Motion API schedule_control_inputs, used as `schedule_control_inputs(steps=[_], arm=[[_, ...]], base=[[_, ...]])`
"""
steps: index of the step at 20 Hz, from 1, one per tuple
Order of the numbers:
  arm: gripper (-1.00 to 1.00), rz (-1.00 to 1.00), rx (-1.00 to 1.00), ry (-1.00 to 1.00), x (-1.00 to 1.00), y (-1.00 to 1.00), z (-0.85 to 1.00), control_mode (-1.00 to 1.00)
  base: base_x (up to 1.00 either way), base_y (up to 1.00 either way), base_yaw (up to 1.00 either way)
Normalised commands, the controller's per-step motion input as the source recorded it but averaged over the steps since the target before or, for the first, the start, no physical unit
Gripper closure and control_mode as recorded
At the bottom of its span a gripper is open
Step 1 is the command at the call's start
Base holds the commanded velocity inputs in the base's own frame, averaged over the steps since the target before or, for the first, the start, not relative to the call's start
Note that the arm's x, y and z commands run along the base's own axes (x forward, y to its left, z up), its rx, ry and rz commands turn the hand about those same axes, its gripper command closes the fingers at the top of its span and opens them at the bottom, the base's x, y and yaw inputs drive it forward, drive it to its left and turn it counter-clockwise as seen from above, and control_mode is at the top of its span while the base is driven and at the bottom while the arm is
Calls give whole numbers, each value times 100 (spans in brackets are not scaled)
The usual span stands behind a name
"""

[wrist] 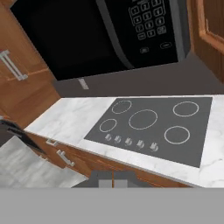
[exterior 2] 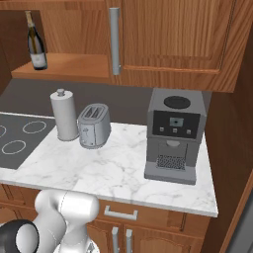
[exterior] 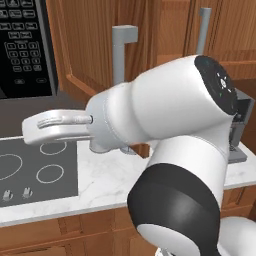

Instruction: Get the candle and the wine from the cabinet and move them to the dining counter.

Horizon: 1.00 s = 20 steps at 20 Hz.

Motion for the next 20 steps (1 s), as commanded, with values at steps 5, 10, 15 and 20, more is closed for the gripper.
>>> schedule_control_inputs(steps=[5,10,15,20], arm=[[100,3,-1,0,-2,41,-14,-100],[100,3,-1,0,-4,43,-15,-100],[100,2,-1,0,-3,42,-14,-100],[100,4,0,0,-8,12,-13,-100]], base=[[0,0,0],[0,0,0],[0,0,0],[0,0,0]])
